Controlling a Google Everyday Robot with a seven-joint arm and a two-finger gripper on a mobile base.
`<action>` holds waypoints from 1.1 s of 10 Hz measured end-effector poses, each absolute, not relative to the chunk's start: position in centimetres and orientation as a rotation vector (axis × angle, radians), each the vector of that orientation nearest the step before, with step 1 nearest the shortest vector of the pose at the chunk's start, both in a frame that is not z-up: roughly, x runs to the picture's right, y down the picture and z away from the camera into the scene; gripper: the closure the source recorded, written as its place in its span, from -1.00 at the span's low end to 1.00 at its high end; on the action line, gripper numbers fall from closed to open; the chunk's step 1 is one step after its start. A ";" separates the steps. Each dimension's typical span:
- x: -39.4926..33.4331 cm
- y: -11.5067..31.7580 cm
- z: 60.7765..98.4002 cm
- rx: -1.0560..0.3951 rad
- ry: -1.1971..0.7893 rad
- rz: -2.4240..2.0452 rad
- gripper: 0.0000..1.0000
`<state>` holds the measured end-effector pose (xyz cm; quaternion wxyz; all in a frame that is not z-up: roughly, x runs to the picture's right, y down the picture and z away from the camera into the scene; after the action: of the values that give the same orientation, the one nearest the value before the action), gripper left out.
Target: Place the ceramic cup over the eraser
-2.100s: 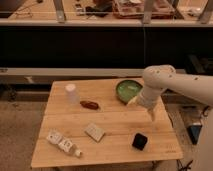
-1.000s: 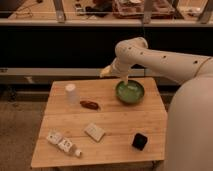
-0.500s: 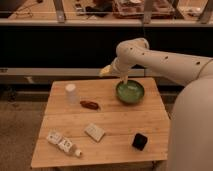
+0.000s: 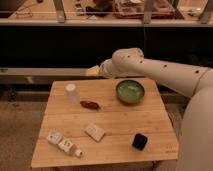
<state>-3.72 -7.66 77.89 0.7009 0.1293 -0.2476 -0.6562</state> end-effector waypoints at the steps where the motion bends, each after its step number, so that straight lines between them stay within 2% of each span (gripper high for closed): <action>1: -4.4 -6.8 78.4 0.305 -0.577 -1.478 -0.60; 5: -6.9 -3.7 80.6 0.329 -0.657 -1.558 -0.60; 11: -11.7 -5.4 82.0 0.420 -0.663 -1.647 -0.60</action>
<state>-11.65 -5.42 82.04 0.6120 0.1821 -0.2873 -0.7139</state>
